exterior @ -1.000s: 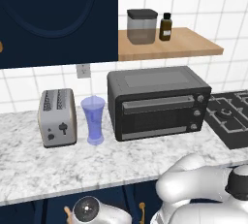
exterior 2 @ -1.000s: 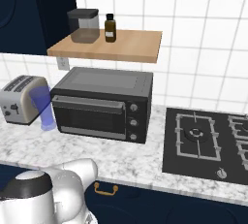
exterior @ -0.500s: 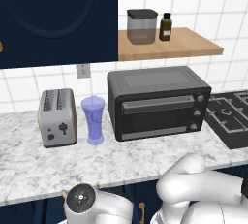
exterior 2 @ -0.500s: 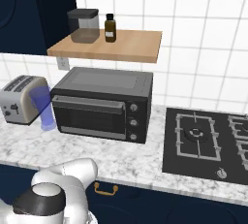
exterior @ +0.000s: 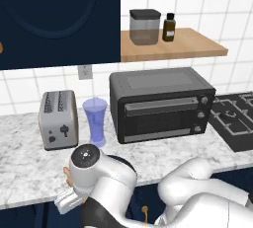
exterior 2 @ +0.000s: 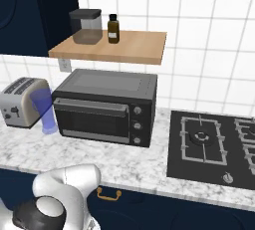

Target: Pick the rolling pin from the drawer and place it on the counter.

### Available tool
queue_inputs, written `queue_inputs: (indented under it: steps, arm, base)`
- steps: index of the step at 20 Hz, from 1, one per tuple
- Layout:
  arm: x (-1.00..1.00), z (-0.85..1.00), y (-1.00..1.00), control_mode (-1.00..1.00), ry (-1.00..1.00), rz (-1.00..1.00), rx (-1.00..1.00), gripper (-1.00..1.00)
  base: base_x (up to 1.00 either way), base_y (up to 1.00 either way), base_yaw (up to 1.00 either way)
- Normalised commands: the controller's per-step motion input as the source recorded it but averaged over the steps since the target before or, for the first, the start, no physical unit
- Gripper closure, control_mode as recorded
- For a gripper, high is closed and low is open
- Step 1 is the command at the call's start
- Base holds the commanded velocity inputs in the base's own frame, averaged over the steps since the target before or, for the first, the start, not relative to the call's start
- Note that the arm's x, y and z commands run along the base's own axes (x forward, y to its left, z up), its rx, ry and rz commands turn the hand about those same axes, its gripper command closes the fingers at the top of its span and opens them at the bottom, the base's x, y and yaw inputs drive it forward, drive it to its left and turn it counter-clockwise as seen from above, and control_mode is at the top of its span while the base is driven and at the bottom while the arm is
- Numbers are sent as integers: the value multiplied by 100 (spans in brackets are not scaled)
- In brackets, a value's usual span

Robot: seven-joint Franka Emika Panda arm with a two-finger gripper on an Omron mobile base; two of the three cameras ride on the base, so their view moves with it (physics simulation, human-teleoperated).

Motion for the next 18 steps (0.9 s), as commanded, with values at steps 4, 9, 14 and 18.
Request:
queue_inputs:
  steps: [4, 9, 14, 18]
  arm:
    - [60, 14, -44, -100, 0, 33, -6, 100]
    - [71, 0, -42, -100, 0, 40, 0, 100]
    - [69, 0, -57, -100, 1, 30, 0, 100]
    - [43, -9, -18, -100, 0, 34, 0, 100]
  base:
    - [0, 0, 0]
    - [0, 0, 0]
    - [0, 0, 0]
    - [0, 0, 0]
